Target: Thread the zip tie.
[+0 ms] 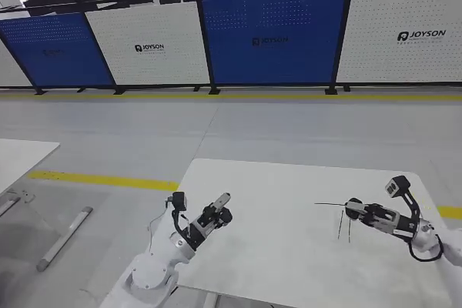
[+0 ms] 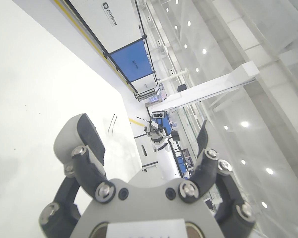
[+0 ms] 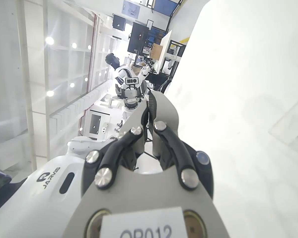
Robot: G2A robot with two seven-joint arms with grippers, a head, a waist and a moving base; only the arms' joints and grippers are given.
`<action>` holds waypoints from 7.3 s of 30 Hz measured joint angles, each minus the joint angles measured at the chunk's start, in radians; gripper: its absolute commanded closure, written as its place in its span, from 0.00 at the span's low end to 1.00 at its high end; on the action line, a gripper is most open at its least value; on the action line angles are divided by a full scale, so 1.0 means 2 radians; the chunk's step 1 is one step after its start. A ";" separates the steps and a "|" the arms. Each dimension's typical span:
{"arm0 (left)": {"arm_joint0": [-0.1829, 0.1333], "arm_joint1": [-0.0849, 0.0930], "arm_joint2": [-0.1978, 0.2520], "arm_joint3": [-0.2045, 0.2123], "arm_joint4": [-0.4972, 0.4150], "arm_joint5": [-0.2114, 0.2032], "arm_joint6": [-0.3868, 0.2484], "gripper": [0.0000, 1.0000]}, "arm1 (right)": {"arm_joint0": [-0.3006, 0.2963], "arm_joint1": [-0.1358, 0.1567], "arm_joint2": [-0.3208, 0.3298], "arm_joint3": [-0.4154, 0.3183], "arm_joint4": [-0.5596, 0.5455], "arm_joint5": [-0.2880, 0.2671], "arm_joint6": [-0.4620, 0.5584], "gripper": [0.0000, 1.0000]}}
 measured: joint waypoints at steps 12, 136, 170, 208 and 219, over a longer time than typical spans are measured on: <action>-0.014 0.005 0.007 0.017 -0.007 -0.024 -0.092 0.00 | -0.019 -0.011 -0.021 -0.038 0.007 -0.018 -0.054 1.00; -0.139 -0.031 0.207 0.137 -0.029 -0.014 0.047 1.00 | -0.077 -0.061 -0.104 -0.112 -0.054 -0.024 -0.195 1.00; -0.127 -0.029 0.167 0.125 -0.073 0.034 0.064 1.00 | -0.146 -0.038 0.000 -0.192 -0.064 0.026 -0.205 0.00; -0.106 -0.024 0.108 0.034 -0.133 -0.009 0.045 1.00 | -0.146 -0.038 0.000 -0.192 -0.064 0.026 -0.205 0.00; -0.065 -0.021 0.068 -0.061 -0.173 -0.053 0.022 1.00 | -0.146 -0.038 0.000 -0.192 -0.064 0.026 -0.205 0.00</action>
